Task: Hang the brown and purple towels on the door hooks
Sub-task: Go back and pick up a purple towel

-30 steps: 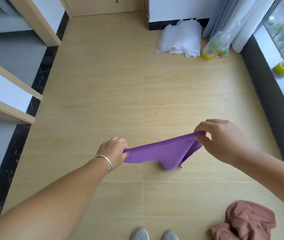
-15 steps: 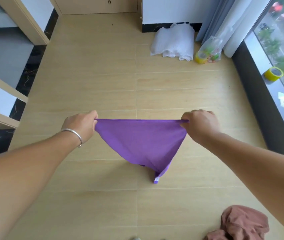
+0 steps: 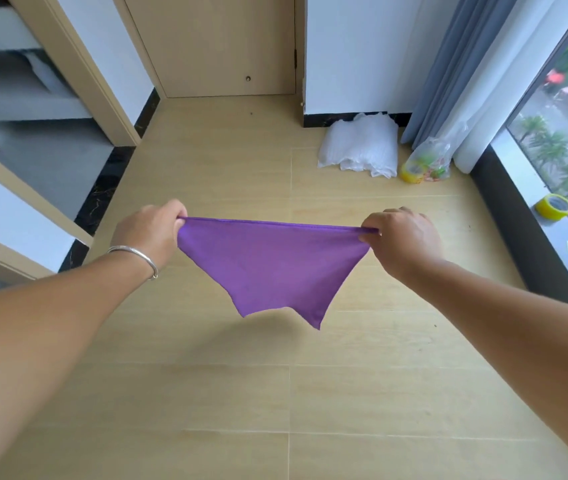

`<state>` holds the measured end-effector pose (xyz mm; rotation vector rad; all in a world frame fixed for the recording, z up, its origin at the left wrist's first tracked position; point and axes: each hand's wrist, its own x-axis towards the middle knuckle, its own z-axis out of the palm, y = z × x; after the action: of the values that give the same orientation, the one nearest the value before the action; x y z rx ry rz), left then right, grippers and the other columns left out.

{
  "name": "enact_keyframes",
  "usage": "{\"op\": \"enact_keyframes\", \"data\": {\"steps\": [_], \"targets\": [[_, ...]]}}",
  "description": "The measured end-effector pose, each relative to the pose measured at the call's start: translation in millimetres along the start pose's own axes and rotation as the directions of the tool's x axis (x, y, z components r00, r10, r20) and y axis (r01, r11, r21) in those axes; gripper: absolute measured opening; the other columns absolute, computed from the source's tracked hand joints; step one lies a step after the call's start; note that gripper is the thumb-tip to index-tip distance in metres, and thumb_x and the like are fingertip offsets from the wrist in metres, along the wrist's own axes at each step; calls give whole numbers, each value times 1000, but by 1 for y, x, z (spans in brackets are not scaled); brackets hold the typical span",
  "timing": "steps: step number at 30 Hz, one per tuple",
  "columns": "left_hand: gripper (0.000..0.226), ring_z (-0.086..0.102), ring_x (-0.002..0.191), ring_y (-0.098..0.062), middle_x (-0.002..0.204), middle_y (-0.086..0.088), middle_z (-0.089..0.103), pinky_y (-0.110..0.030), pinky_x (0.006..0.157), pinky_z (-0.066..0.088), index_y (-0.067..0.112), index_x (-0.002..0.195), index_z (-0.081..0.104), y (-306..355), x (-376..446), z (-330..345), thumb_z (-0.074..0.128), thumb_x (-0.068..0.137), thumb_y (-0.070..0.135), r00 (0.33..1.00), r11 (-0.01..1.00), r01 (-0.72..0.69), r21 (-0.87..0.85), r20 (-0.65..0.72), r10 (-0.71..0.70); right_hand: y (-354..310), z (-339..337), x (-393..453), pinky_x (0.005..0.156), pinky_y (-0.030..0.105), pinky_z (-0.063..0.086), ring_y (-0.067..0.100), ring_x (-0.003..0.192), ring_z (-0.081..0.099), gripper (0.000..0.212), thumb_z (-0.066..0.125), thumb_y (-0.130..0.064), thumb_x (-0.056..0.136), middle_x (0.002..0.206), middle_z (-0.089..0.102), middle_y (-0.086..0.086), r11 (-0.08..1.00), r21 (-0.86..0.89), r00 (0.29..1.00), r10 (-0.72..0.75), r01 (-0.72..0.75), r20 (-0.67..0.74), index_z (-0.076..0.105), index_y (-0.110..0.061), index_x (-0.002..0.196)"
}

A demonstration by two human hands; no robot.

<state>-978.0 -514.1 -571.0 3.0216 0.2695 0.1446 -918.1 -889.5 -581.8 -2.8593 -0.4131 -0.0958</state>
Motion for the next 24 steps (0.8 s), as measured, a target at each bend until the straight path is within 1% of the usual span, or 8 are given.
{"op": "enact_keyframes", "data": {"steps": [4,7,10,13,18,20,22,24], "targets": [[13,57,78,-33,80,-9,64,-38,65,46,21,96,66,-11,-47,11,54,93,18,999,996,31,-83,26,-29,-1,6,-33,81,31,32,20,92,50,12,60,-31,88,84,68,-9,999,30,999,-23,22,32,72,-31,86],[12,59,78,-30,81,-5,66,-36,64,46,24,94,70,-14,-100,34,59,91,19,996,991,50,-122,79,-40,4,25,-76,82,29,31,18,92,51,9,64,-36,88,79,67,-12,998,26,995,-52,49,88,73,-33,85],[11,59,79,-27,77,-2,66,-35,63,44,23,90,72,-12,-157,67,62,90,17,985,986,36,-163,170,-8,13,50,-128,80,27,26,19,95,53,6,68,-34,86,77,66,-12,999,18,987,-52,50,154,74,-33,85],[8,60,81,-29,78,-2,67,-36,66,46,19,88,73,-8,-212,100,66,87,14,967,978,7,-206,249,46,22,79,-188,81,26,27,17,97,54,5,70,-36,84,80,68,-12,1000,-11,969,-23,27,246,74,-34,86],[7,62,77,-26,74,1,66,-33,67,48,18,81,71,0,-300,152,74,80,12,906,974,-54,-222,399,141,37,127,-287,82,27,32,17,96,56,3,73,-36,81,77,67,-15,998,-43,896,57,-43,439,74,-33,83],[17,63,70,-20,68,9,64,-26,62,45,23,73,70,4,-332,168,84,69,15,877,973,-76,-220,449,170,41,141,-324,79,29,36,18,89,59,7,80,-33,74,70,65,-15,996,-58,860,91,-72,502,73,-32,74],[34,59,57,-9,58,17,57,-19,52,40,30,62,65,9,-359,181,94,48,21,844,970,-151,-192,485,227,46,154,-356,71,32,43,19,75,62,21,90,-28,59,60,61,-14,994,-49,835,104,-93,540,70,-31,62],[40,55,51,-5,53,20,53,-15,46,39,32,58,62,13,-381,195,97,40,24,813,971,-157,-178,535,230,49,163,-376,61,32,47,20,63,62,33,97,-26,42,54,57,-15,997,-53,825,69,-47,561,67,-32,54]]}}
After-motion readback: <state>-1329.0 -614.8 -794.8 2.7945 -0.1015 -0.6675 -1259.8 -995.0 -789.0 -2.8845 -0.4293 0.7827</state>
